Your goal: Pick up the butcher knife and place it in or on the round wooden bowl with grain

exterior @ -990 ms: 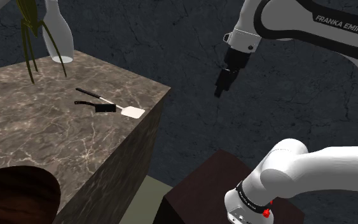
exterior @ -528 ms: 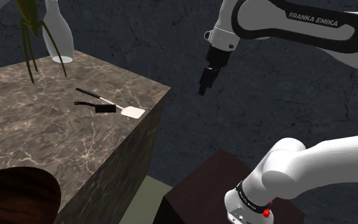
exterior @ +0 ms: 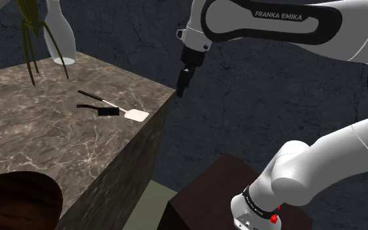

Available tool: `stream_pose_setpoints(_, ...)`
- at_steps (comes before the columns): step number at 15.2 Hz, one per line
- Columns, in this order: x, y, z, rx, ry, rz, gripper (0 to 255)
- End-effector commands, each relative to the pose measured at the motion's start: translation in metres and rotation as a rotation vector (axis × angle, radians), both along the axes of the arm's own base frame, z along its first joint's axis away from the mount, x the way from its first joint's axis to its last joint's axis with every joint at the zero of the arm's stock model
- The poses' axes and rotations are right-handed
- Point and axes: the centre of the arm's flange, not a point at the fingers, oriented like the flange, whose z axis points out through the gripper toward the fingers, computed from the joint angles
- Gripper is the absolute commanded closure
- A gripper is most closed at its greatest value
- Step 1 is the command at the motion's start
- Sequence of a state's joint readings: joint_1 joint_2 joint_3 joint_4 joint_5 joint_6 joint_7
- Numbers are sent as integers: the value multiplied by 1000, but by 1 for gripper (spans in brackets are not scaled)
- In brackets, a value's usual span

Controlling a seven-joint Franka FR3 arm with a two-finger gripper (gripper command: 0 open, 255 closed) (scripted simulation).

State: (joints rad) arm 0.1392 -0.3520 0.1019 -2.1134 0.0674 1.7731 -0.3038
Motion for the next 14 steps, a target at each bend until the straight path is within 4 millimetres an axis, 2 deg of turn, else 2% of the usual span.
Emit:
stream_pose_setpoints(1,17,20,-5,1,-10,57,0)
stream_pose_setpoints(8,61,97,-19,3,-45,248,0)
stream_pose_setpoints(14,87,168,-29,5,-74,413,0)
